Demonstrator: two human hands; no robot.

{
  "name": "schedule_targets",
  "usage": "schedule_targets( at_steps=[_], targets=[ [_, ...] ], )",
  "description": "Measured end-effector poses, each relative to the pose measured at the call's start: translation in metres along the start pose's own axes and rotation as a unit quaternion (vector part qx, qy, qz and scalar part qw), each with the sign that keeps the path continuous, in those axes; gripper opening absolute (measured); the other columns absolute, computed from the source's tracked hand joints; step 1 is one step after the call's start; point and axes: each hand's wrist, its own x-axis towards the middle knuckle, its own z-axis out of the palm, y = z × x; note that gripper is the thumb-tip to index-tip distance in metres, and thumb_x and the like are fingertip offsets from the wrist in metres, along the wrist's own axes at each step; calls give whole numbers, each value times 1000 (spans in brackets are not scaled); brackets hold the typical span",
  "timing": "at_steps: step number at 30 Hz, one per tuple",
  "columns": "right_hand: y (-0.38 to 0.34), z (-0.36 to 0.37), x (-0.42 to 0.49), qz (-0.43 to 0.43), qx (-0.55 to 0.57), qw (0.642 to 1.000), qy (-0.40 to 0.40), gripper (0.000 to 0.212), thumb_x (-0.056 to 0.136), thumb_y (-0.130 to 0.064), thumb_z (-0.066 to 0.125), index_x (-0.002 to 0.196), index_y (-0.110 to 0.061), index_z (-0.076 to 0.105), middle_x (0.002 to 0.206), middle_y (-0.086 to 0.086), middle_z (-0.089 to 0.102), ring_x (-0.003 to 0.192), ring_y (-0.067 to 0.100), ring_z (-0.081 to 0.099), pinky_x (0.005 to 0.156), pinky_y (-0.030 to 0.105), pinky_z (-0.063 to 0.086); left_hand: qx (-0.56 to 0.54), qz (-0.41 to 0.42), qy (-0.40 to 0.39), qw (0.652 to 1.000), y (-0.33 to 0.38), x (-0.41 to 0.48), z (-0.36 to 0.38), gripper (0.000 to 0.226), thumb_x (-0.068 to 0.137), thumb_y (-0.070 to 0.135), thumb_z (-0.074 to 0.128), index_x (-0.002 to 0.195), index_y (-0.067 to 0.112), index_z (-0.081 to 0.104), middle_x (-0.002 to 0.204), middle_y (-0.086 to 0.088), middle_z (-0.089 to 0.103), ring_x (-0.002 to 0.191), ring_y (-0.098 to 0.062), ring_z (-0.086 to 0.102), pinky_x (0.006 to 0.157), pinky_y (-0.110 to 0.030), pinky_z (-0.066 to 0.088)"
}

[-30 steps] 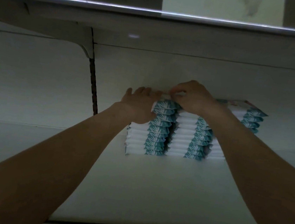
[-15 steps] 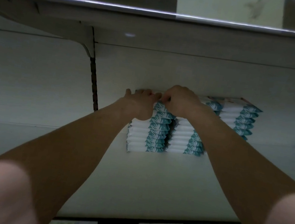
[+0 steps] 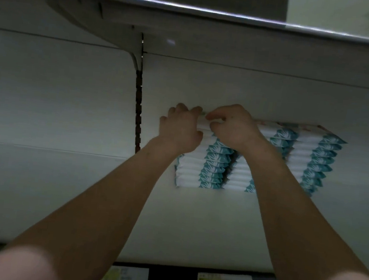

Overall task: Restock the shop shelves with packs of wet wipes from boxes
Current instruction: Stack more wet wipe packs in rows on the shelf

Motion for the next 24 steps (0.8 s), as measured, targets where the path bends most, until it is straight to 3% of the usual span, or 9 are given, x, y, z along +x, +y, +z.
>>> schedule_targets(
  at_steps=[4,7,11,16,24],
  targets=[
    [-7,18,-11,25,126,991,42,30,91,-4,55,118,-7,67,124,7,64,115,19,57,90,13,38,-78,-82,28,993,-16,-14,-1,58,92,26,56,146,23,35,135,-14,41,124,-30,42,103,-42,39],
    [-17,40,-31,41,215,974,64,24,90,-5,59,110,-9,71,112,5,69,105,18,62,95,24,46,-142,-129,58,980,-23,-37,3,56,91,25,58,144,21,40,134,-16,43,123,-30,46,102,-44,42],
    [-27,67,-68,40,293,954,45,16,90,-11,59,91,-19,73,85,-5,68,83,13,63,82,30,53,-188,-211,104,954,-27,-80,14,50,91,21,57,140,20,45,131,-14,46,119,-29,51,101,-43,44],
    [-35,89,-108,17,318,947,-36,16,91,-18,58,92,-22,73,84,-8,68,83,13,65,84,42,55,-258,-341,190,884,-22,-136,24,38,93,18,54,131,17,54,127,-8,55,104,-20,58,80,-22,41],
    [-53,112,-178,-76,327,917,-214,17,90,-19,57,93,-18,73,86,-2,71,82,17,66,82,42,55,-283,-489,305,767,-5,-232,28,37,87,10,54,123,14,60,107,-7,64,88,-19,61,83,-27,50]
  ],
)
